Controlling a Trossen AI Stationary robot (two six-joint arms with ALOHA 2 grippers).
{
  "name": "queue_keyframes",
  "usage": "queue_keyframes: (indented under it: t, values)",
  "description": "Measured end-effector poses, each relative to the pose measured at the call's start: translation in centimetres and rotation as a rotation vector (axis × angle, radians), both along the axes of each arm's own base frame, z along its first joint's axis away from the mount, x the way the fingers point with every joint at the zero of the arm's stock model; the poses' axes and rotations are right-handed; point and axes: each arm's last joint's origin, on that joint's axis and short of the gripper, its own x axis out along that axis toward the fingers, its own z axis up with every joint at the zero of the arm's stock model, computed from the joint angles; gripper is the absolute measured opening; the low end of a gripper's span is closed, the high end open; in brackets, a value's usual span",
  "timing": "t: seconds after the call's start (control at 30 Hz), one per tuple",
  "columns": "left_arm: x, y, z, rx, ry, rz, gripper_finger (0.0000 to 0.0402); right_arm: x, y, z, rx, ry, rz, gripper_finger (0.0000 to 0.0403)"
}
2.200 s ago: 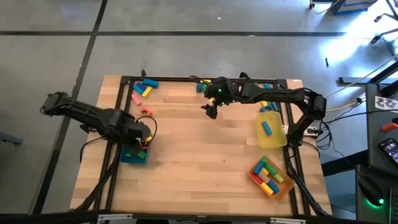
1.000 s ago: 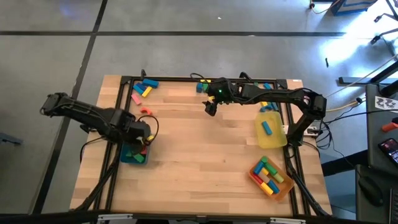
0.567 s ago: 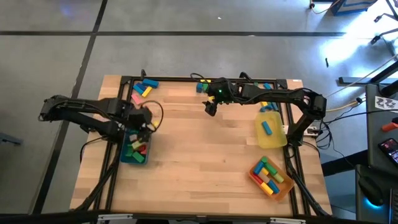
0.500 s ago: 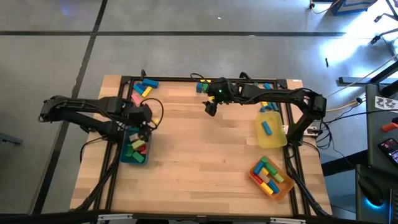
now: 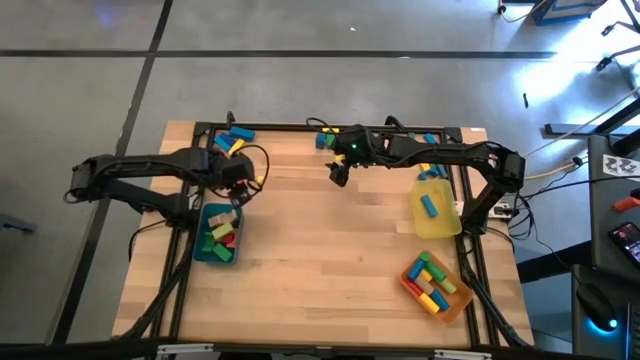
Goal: Sort blocks by size
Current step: Put the blue arch block into the blue bin
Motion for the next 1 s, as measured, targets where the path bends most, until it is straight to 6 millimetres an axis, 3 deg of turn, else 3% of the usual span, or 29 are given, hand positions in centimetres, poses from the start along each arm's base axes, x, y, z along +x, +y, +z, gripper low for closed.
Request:
queue_keyframes:
  t: [0.23,0.47,0.6,0.77,1.0]
  values:
    - [0.9,-0.2,0.1,0.067,-0.113,-0.062,0.0239,0.0,0.0,0.0,0.000,-0.001,0.001,0.0298]
    - [-0.1,-1.0,-1.4,0.101,-0.301,-0.067,0.0239,0.1,0.0,0.1,0.017,-0.027,-0.022,0.0298]
    - [-0.1,-1.8,-2.7,0.107,-0.471,-0.093,0.0239,1.3,-0.5,-0.5,-0.001,-0.093,-0.070,0.0298]
    - [-0.1,-2.4,-4.8,0.122,-0.608,-0.148,0.0239,2.5,-2.1,-2.7,-0.056,-0.121,-0.171,0.0298]
    - [-0.4,-2.6,-6.4,0.109,-0.610,-0.151,0.0239,2.5,-5.7,-5.1,-0.034,-0.137,-0.271,0.0298]
